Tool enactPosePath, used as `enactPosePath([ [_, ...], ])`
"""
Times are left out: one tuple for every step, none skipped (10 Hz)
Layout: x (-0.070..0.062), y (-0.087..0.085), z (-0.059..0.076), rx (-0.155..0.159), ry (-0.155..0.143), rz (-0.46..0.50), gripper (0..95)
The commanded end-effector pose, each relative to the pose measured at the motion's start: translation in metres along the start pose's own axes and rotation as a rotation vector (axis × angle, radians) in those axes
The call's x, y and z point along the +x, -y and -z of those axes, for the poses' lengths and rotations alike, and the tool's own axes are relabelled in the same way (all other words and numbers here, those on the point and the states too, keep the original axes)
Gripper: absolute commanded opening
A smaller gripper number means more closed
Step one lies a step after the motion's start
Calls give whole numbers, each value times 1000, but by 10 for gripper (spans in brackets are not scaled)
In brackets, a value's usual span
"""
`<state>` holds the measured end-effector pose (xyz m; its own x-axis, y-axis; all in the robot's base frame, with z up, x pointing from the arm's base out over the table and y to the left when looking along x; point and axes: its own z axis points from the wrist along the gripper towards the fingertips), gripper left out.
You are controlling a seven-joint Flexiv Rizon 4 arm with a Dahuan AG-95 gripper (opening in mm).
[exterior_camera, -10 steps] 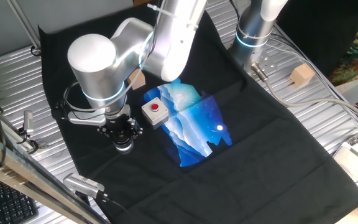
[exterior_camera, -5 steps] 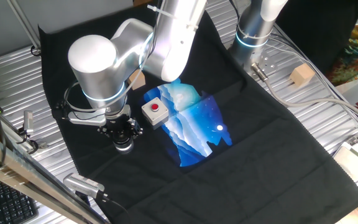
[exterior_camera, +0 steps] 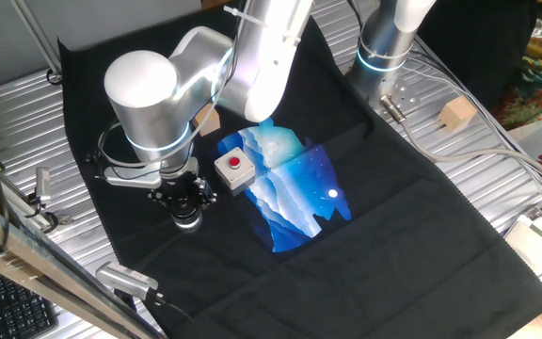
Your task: Screw the lid onto the jar
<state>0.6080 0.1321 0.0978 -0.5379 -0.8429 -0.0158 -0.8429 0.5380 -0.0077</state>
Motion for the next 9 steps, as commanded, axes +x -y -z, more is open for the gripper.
enactPosePath([
  [-1,0,0,-2,-3,-1,760],
  [-1,0,0,-2,-2,-1,760],
  [-1,0,0,-2,-2,-2,760],
  [-1,0,0,-2,-2,-4,760],
  [-1,0,0,-2,-3,-7,760],
  [-1,0,0,-3,-3,-8,760],
  [-1,0,0,-3,-3,-9,760],
  [-1,0,0,-3,-3,-9,760],
  [-1,0,0,-3,-3,-10,760],
])
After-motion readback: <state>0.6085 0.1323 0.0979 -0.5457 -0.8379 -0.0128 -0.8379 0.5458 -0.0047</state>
